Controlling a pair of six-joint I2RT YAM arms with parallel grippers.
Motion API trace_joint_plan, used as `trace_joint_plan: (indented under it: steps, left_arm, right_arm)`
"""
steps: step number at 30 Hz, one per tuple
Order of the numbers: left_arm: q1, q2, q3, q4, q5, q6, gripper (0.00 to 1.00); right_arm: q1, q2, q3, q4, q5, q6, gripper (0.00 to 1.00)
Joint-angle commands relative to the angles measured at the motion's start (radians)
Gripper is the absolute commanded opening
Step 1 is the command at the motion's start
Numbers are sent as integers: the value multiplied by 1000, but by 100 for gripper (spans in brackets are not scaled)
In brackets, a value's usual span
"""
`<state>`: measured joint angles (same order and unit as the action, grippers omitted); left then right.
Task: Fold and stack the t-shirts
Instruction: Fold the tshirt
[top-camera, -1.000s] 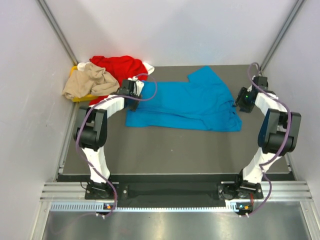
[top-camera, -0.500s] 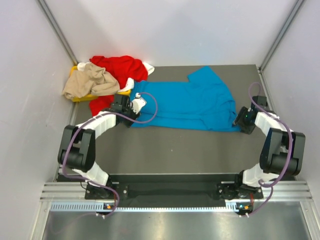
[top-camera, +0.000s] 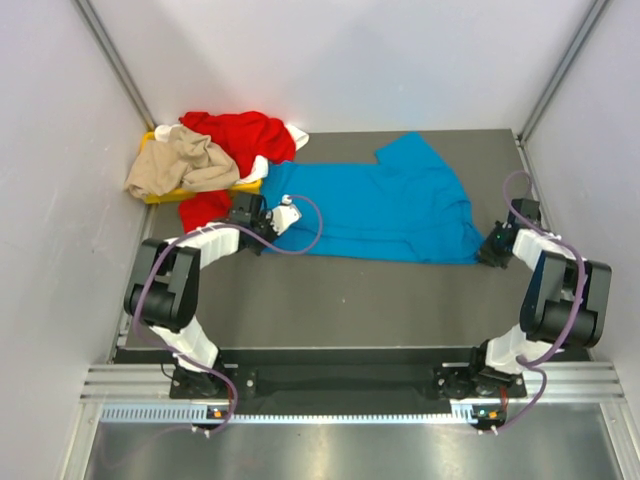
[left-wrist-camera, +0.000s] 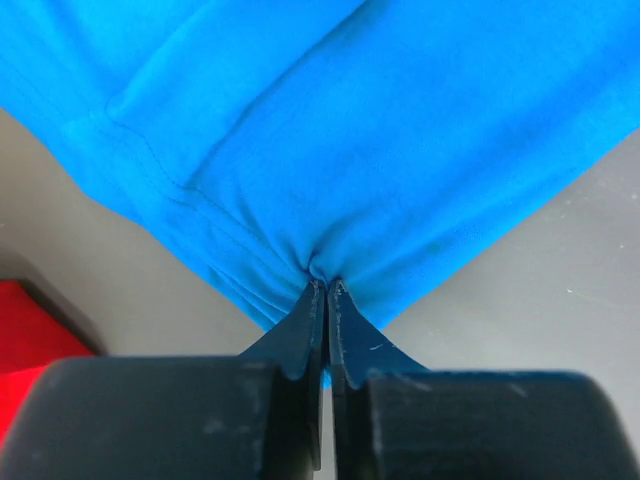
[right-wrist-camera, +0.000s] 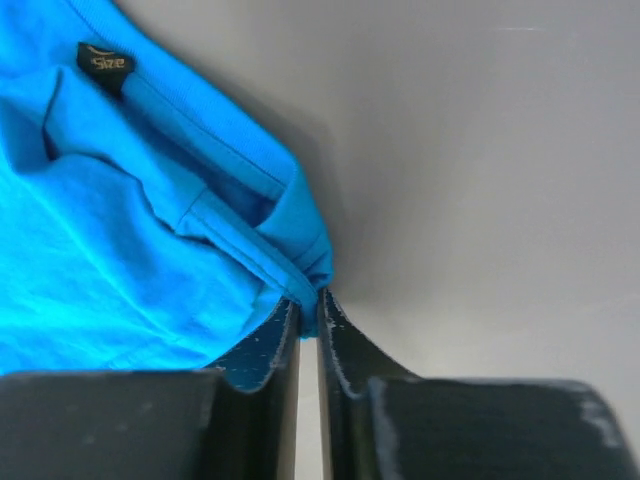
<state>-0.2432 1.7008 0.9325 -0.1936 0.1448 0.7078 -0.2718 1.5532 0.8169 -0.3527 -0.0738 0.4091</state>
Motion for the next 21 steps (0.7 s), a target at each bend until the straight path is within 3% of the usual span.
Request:
trace_joint_plan:
  steps: [1,3,8,13,16,17,19,21]
  left_arm:
    - [-10,33,-57,-29,-5,-8,0]
    - [-10,13,-64,-87,7,-24,0]
    - [-18,-145,-129,-213,125,-11,0]
    - [-70,-304,-191,-433,214,24,0]
    - [-82,-377,-219,-519,251,80,1]
    - [-82,-380,-218,-533,248,85,14]
    - [-80,-374,-175,-543,216,47,36]
    - [-62,-366,-109,-537,182,3,38]
  right_arm:
    - [-32,-36,-39,0,39,-12,5]
    - [-40,-83,-56,-49,46,-21,0]
    - [-128,-182,-134,-135,-89,-1,0]
    - [-184,-333,-189,-200,-109,5,0]
    - [-218,-418,-216,-203,-109,14,40]
    - [-218,-426,-206,-209,-113,16,50]
    - [-218,-435,-171,-230,-119,10,51]
    - [-208,-462,-92,-261,-104,5,51]
